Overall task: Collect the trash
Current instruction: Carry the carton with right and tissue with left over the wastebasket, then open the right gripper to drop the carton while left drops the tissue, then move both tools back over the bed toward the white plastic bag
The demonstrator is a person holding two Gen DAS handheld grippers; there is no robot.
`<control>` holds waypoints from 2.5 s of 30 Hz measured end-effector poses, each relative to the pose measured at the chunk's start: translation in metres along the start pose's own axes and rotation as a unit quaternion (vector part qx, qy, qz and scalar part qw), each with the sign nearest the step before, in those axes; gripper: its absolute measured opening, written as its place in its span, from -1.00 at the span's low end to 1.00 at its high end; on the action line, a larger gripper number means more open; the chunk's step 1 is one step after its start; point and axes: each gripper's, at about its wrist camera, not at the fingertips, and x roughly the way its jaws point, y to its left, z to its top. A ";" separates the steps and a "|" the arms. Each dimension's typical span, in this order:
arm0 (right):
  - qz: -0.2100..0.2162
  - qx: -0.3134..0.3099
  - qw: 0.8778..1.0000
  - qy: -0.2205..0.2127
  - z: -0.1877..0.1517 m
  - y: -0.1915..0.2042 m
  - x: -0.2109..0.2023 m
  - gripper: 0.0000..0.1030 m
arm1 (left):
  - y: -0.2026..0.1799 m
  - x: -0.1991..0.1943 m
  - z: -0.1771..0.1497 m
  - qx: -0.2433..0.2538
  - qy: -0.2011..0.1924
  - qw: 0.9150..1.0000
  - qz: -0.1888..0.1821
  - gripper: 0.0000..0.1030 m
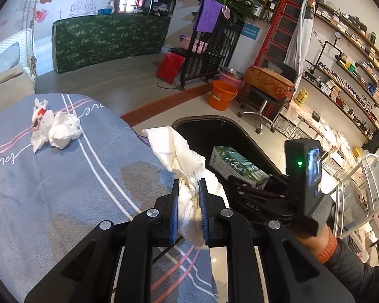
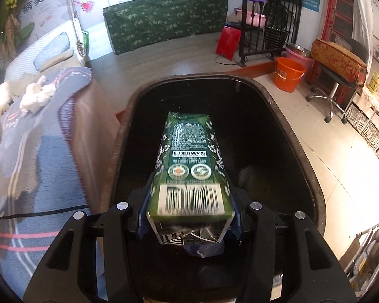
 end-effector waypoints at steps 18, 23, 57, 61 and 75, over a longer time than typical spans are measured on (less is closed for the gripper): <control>0.004 0.016 1.000 -0.017 -0.020 -0.005 -0.040 0.39 | -0.016 0.033 0.017 0.019 0.015 1.000 -0.011 -0.71; -0.001 0.028 0.999 -0.037 -0.015 -0.014 -0.057 0.41 | -0.030 0.047 0.021 0.032 0.022 0.999 -0.014 -0.71; -0.050 0.096 0.993 -0.050 -0.014 -0.070 -0.060 0.55 | -0.060 0.107 0.036 0.031 0.061 0.997 -0.041 0.26; -0.053 0.103 0.992 -0.050 -0.013 -0.075 -0.059 0.55 | -0.059 0.099 0.035 0.035 0.052 0.997 -0.034 0.37; -0.049 0.098 0.993 -0.050 -0.004 -0.070 -0.055 0.56 | -0.040 0.082 0.038 0.011 0.037 0.999 -0.027 0.58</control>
